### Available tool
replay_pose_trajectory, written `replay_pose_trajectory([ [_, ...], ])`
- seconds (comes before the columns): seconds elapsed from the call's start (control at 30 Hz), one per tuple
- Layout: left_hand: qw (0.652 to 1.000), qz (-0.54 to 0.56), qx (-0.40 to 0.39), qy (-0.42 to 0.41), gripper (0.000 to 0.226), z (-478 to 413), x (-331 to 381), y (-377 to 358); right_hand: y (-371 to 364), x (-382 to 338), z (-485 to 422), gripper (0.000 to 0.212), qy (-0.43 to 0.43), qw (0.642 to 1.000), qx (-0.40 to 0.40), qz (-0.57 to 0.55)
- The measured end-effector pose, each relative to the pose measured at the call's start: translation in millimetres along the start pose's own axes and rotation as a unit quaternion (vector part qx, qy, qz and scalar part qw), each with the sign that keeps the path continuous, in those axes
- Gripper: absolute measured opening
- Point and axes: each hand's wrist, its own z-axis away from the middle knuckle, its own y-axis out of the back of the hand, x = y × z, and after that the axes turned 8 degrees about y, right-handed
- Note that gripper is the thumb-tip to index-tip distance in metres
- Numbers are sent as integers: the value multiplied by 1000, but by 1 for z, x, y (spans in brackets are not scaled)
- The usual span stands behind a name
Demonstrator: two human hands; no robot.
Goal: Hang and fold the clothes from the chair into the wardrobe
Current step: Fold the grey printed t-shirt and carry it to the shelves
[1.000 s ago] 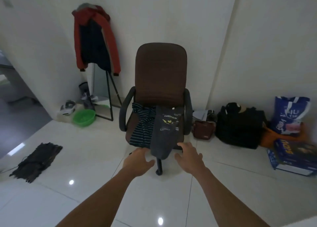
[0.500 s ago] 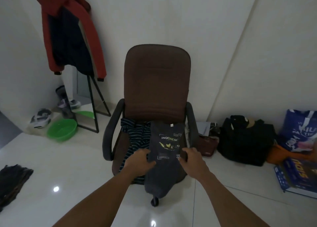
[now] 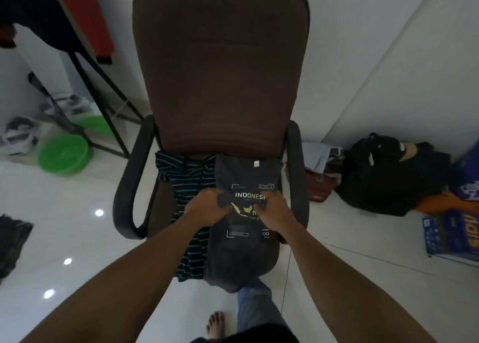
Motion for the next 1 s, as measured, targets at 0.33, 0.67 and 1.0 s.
replay_pose_trajectory([
  [0.33,993,-35,-74,86,46,-185,27,-6,-19,76,-184,58,-103,989,-58,-90],
  [0.67,995,-74,-50,41,61,-330,8,-38,-45,131,-297,36,-112,989,74,-60],
  [1.0,981,-170,-80,52,55,-360,-14,-59,-56,141,-307,44,-146,988,41,-38],
])
